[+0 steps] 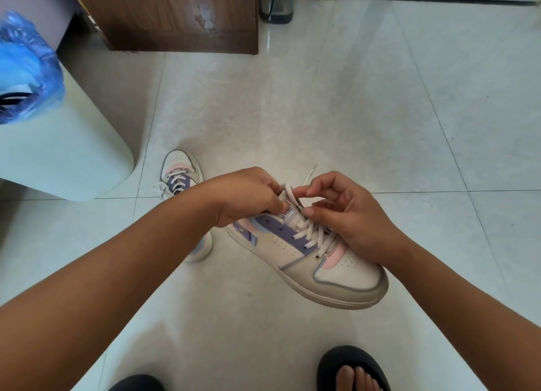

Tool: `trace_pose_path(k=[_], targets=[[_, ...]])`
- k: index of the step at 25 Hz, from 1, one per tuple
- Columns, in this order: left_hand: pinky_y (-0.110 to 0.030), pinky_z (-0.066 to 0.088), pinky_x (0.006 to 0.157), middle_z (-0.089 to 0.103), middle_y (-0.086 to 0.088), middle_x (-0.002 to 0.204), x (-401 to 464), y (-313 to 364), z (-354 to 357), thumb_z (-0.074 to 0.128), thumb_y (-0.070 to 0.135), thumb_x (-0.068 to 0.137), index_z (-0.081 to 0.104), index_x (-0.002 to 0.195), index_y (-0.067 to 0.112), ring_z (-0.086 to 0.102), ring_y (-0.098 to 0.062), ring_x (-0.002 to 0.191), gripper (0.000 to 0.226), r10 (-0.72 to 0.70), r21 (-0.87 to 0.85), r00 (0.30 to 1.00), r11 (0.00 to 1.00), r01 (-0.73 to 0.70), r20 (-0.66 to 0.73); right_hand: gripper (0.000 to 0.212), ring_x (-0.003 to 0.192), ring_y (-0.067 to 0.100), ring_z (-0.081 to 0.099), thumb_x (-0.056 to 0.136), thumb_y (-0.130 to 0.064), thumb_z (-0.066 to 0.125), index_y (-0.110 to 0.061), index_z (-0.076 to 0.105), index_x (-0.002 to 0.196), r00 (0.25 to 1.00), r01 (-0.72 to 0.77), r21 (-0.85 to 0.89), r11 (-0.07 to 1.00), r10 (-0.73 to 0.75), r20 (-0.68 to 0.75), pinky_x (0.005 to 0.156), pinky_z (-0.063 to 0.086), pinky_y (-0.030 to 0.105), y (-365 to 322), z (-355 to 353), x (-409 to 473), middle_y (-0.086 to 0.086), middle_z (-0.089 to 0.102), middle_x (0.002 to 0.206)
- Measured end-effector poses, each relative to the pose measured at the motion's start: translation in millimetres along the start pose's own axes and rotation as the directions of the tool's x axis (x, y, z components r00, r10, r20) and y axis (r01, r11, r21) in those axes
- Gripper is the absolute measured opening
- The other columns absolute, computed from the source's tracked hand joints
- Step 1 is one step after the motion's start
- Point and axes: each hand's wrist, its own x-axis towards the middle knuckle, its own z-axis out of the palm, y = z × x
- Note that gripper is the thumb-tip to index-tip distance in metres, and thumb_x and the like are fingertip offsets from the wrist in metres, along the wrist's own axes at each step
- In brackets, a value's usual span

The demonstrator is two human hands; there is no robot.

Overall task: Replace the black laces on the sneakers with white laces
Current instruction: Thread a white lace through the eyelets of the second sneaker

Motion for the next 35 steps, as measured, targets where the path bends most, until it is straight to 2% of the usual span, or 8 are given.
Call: trace_pose_path(k=[2,6,9,15,20,23,27,35], targets=[[-0.037,0.048,0.078,0.069,-0.018,0.092,-1.0,0.1,0.3,0.062,0.006,0.085,0.071,0.094,0.001,0.058,-0.023,0.077,0.013,-0.006,-0.033,1.0,0.999,0.007,0.02,0.026,0.097,0.02,0.065,0.073,-0.006,0.075,-0.025,0.06,0.084,0.999,0.043,-0.069,0.997,-0.043,0.009,0.093,0.045,0.041,0.4,-2.5,1.3,-0.003,0.071,0.095],[-0.044,0.05,0.088,0.069,-0.022,0.1,-0.8,-0.8,1.1,0.065,0.011,0.085,0.07,0.096,-0.001,0.06,-0.025,0.082,0.016,-0.002,-0.035,1.0,0.999,0.003,0.03,0.025,0.08,0.018,0.061,0.066,-0.003,0.072,-0.013,0.058,0.083,0.998,-0.037,0.144,0.989,0.029,0.059,0.076,0.052,0.025,2.8,-4.1,3.2,0.001,0.065,0.084],[-0.052,0.049,0.093,0.069,-0.023,0.1,-1.9,-1.4,0.7,0.065,0.012,0.086,0.07,0.097,-0.001,0.066,-0.035,0.089,0.018,-0.011,-0.039,0.999,0.999,0.013,0.032,0.026,0.079,0.02,0.059,0.064,-0.001,0.072,-0.011,0.059,0.084,0.996,-0.068,0.125,0.99,0.06,0.068,0.076,0.052,0.027,5.2,-4.2,2.7,0.007,0.063,0.08],[-0.049,0.048,0.092,0.07,-0.021,0.098,0.0,0.8,3.0,0.065,0.016,0.086,0.071,0.094,0.003,0.065,-0.033,0.087,0.016,-0.008,0.013,1.0,1.0,0.008,0.007,0.03,0.066,0.016,0.06,0.062,0.001,0.074,-0.011,0.056,0.083,0.981,-0.072,0.205,0.976,0.107,-0.162,0.068,0.054,0.025,1.7,1.5,4.6,0.003,0.06,0.07],[-0.052,0.051,0.089,0.071,-0.017,0.096,5.6,0.5,4.6,0.067,0.016,0.084,0.071,0.094,0.005,0.067,-0.034,0.095,0.015,-0.042,0.024,0.999,0.999,0.043,-0.035,0.029,0.063,0.019,0.069,0.076,0.013,0.061,-0.012,0.053,0.089,0.87,-0.152,0.696,0.702,0.429,-0.243,0.064,0.059,0.03,4.2,1.0,17.0,0.006,0.065,0.071],[-0.047,0.056,0.083,0.071,-0.014,0.094,5.4,0.6,6.4,0.066,0.018,0.085,0.071,0.095,0.007,0.068,-0.031,0.09,0.015,-0.062,0.077,0.998,0.995,0.065,-0.033,0.021,0.061,0.015,0.069,0.086,0.01,0.054,-0.009,0.054,0.094,0.819,-0.164,0.817,0.553,0.538,-0.2,0.07,0.057,0.031,4.3,-5.6,26.5,0.011,0.07,0.072],[-0.036,0.056,0.062,0.063,-0.015,0.084,3.3,-11.0,11.2,0.067,0.022,0.085,0.07,0.091,0.01,0.058,-0.021,0.072,0.014,-0.071,0.159,0.997,0.985,0.074,-0.028,0.016,0.053,0.014,0.067,0.089,0.008,0.052,-0.008,0.053,0.089,0.766,-0.103,0.851,0.515,0.587,-0.263,0.064,0.058,0.031,4.2,-27.6,41.0,0.01,0.069,0.065],[-0.031,0.041,0.068,0.063,0.0,0.071,-7.2,-71.9,-12.6,0.07,0.035,0.077,0.069,0.086,0.012,0.052,-0.012,0.067,0.025,-0.136,0.302,0.931,0.953,0.03,0.338,0.016,0.048,0.013,0.064,0.094,0.002,0.049,0.001,0.056,0.079,0.581,0.094,0.865,0.493,0.678,-0.45,0.1,0.044,0.029,40.8,-126.2,64.3,0.009,0.064,0.053]])
